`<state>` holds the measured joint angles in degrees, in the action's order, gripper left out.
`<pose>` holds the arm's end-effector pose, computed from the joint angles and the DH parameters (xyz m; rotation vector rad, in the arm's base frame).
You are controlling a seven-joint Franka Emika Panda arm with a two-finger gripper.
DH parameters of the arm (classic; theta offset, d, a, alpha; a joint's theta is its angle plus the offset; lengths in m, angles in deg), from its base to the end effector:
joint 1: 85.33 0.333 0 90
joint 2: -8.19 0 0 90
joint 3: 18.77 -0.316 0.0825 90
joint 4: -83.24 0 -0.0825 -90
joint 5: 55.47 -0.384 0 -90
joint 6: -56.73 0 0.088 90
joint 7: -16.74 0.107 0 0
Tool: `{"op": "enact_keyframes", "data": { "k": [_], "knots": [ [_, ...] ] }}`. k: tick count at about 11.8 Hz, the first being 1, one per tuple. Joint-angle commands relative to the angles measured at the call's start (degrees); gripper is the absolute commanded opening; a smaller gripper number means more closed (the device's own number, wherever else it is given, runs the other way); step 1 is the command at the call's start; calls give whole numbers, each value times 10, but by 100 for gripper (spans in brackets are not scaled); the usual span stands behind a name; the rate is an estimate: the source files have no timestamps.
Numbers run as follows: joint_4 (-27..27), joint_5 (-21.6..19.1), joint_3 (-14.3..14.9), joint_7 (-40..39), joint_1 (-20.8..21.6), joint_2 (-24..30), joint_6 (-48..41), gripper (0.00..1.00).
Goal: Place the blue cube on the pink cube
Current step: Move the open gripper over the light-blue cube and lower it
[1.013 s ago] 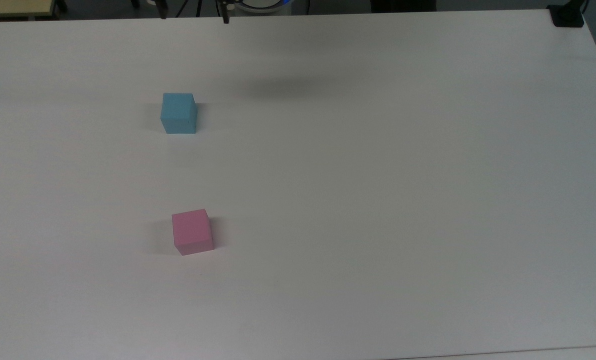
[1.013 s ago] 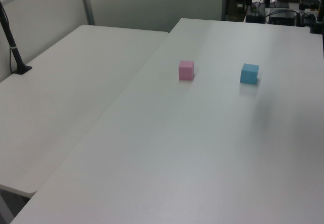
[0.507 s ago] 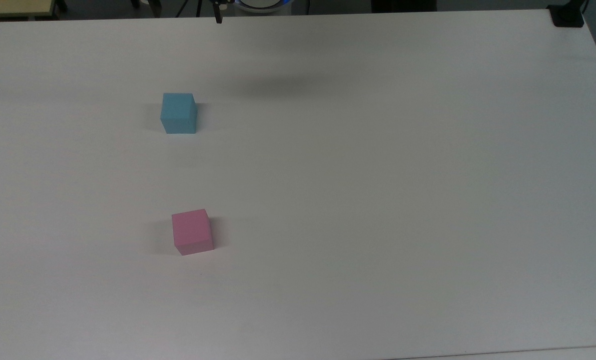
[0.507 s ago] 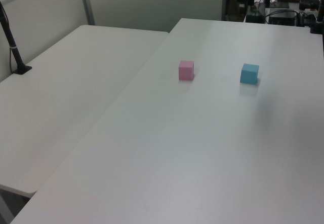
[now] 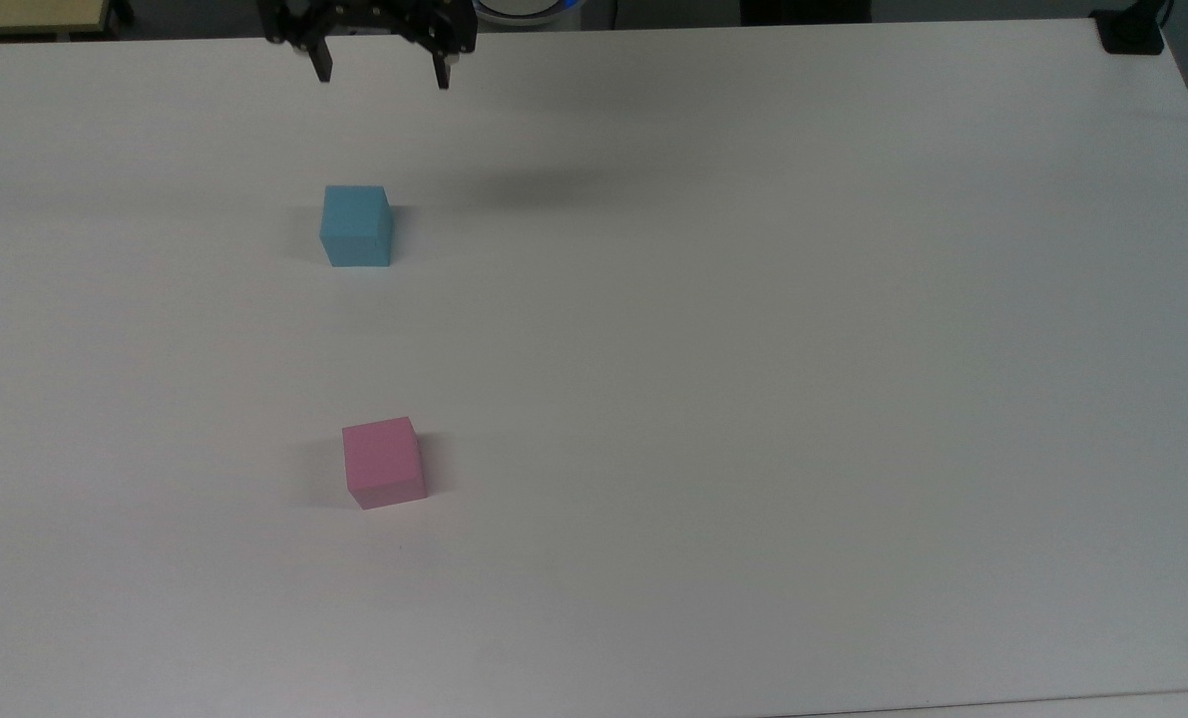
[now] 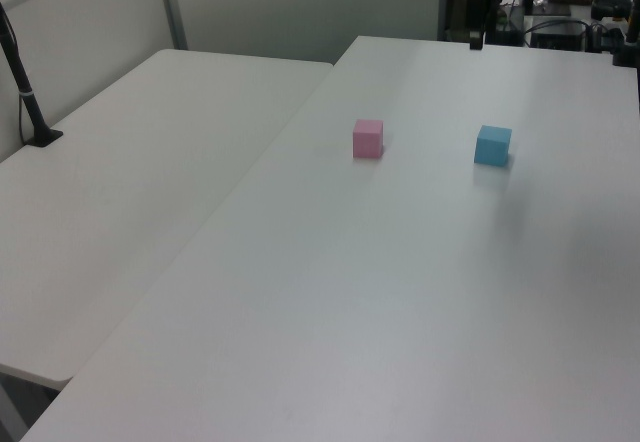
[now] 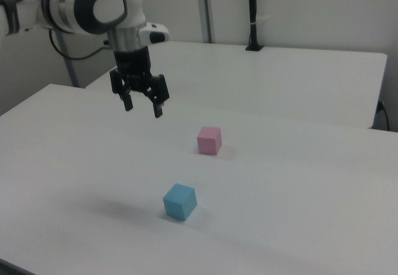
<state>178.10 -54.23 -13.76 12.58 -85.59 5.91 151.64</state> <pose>0.5675 -0.0536 0.5694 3.1191 -0.0267 -0.0635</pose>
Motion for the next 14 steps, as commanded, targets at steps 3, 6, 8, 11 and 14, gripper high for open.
{"op": "enact_keyframes", "data": {
  "k": [3, 6, 8, 11, 14],
  "knots": [
    [119, 33, 57, -46, 36, 22, 98, 100],
    [183, 45, 77, -48, 35, 18, 177, 100],
    [216, 45, 79, -48, 35, 10, 219, 100],
    [241, 50, 83, -49, 34, -3, 250, 100],
    [273, 72, 90, -50, 33, -6, 285, 100]
  ]
}}
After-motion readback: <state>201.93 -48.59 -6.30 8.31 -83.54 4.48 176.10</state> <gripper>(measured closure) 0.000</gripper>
